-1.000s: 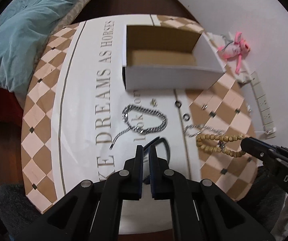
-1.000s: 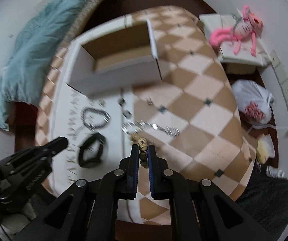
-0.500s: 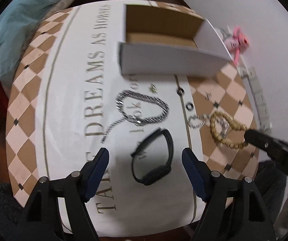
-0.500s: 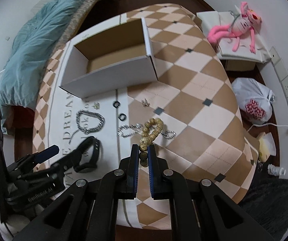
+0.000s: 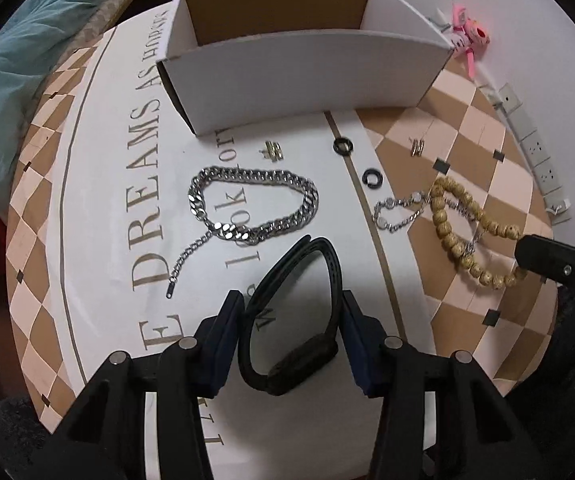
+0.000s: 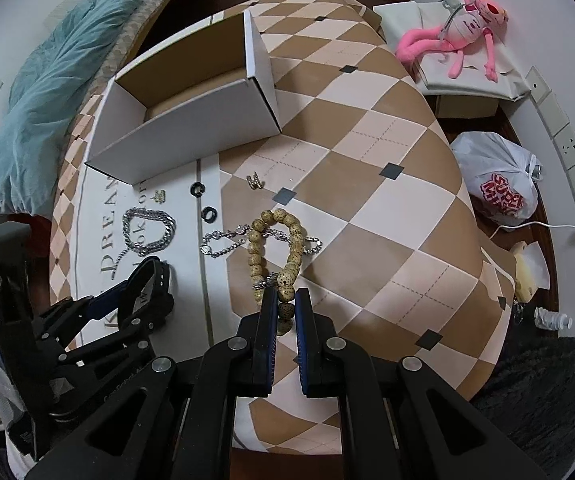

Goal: Organize jewelry
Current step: 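Carry both items into the white box and open both tools, then withdraw both tools from the box toward the silver chain bracelets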

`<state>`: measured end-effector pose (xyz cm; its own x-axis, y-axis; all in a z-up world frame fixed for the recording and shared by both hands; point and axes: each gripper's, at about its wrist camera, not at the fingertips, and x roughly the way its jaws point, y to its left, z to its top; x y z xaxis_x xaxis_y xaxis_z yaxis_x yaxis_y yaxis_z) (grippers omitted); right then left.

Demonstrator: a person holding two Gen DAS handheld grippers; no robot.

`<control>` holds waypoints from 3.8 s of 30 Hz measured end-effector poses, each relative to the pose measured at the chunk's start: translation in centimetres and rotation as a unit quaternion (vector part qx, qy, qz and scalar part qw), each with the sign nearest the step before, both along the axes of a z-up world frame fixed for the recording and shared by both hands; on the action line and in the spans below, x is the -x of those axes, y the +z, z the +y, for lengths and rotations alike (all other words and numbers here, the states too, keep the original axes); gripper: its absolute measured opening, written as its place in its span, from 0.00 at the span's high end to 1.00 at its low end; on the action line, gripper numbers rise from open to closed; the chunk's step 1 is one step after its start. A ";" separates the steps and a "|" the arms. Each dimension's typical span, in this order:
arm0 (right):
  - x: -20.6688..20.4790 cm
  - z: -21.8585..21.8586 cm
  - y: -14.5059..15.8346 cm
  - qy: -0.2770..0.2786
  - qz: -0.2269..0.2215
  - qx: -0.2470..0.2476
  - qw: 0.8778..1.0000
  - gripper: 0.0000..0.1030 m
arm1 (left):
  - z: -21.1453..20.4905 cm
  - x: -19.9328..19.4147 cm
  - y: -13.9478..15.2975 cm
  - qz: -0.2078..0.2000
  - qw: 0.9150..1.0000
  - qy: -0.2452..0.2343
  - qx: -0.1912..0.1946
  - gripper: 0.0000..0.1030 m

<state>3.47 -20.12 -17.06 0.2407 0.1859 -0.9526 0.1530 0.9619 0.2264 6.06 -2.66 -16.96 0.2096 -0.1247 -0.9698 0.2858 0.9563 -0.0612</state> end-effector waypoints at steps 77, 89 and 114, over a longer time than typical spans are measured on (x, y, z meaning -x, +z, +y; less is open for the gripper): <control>-9.3 2.0 12.9 0.024 -0.174 0.162 0.971 0.05 | 3.9 -8.3 15.6 -0.190 0.972 0.138 0.004 0.01; -4.4 1.0 6.3 0.037 -0.110 0.122 0.986 0.05 | 4.9 -3.8 11.0 -0.173 0.974 0.140 -0.038 0.01; -2.5 3.9 -3.6 0.088 -0.114 0.103 0.984 0.97 | 8.4 -2.6 -0.2 -0.064 0.982 0.175 -0.025 0.01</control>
